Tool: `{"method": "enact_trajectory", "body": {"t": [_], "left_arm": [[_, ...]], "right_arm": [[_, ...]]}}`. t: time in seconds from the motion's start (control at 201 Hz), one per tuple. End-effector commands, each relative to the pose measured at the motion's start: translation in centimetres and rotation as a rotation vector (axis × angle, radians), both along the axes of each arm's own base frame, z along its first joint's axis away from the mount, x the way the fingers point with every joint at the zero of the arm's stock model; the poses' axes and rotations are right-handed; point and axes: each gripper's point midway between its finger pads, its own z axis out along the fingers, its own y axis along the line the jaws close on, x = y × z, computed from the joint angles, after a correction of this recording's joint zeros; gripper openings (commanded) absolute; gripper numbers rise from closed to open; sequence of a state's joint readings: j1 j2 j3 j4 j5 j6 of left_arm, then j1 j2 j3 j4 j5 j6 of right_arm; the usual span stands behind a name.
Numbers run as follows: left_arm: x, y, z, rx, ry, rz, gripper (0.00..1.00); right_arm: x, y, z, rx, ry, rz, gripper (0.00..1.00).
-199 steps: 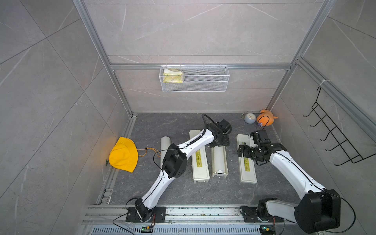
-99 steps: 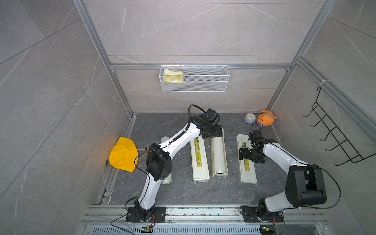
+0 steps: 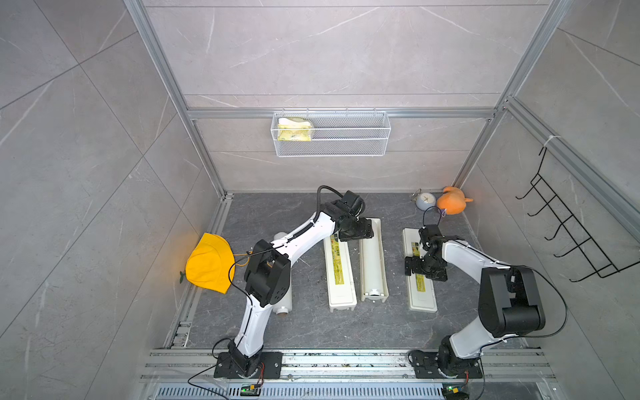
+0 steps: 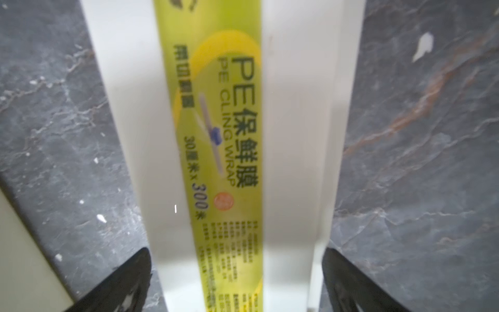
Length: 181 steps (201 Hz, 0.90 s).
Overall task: Put plastic wrap rolls into dispensers
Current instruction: Pick up the lid from the center of the board.
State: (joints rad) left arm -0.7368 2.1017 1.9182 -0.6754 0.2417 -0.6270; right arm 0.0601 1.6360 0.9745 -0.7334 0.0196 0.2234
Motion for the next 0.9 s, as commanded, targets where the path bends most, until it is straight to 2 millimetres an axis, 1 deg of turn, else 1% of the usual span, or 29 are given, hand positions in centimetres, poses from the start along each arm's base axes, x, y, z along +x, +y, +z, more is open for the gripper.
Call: {"method": "enact_trajectory", "body": {"t": [0.0,0.09,0.149,0.224,0.373,0.448,0.518,0.642,0.781,0.896], "left_arm": [[-0.2,-0.3,4.4,-0.092,-0.073,-0.036,0.78],[-0.3,-0.3,4.3,-0.093,-0.070,-0.033,0.78],[-0.3,-0.2,4.2,-0.092,-0.070,-0.030,0.78],[-0.3,-0.3,4.0,-0.093,-0.064,-0.028,0.78],[-0.3,-0.6,4.1,-0.105,-0.060,-0.034,0.78],[-0.3,-0.4,4.2,-0.108,-0.060,-0.032,0.78],[-0.2,-0.3,4.2,-0.110,-0.058,-0.032,0.77],[0.0,0.0,4.4,-0.110,-0.062,-0.026,0.77],[0.6,0.9,4.8,-0.111,-0.070,-0.011,0.76],[0.9,1.6,5.0,-0.105,-0.076,-0.010,0.76]], "right_arm": [[-0.8,0.1,-2.2,0.000,0.083,-0.020,1.00],[-0.8,-0.5,-2.1,-0.029,0.084,-0.028,1.00],[-0.7,-0.9,-1.7,-0.052,0.075,-0.037,1.00],[-0.4,-0.6,-1.5,-0.038,0.063,-0.034,1.00],[-0.4,0.3,-2.6,0.017,0.077,-0.033,1.00],[-0.3,0.6,-2.4,0.034,0.066,-0.036,1.00],[0.2,0.9,-1.6,0.050,0.021,-0.037,0.97],[1.1,1.2,1.0,0.073,-0.063,-0.032,0.93],[1.8,1.8,4.5,0.111,-0.162,-0.024,0.91],[2.0,3.1,7.2,0.168,-0.218,-0.010,0.91]]}}
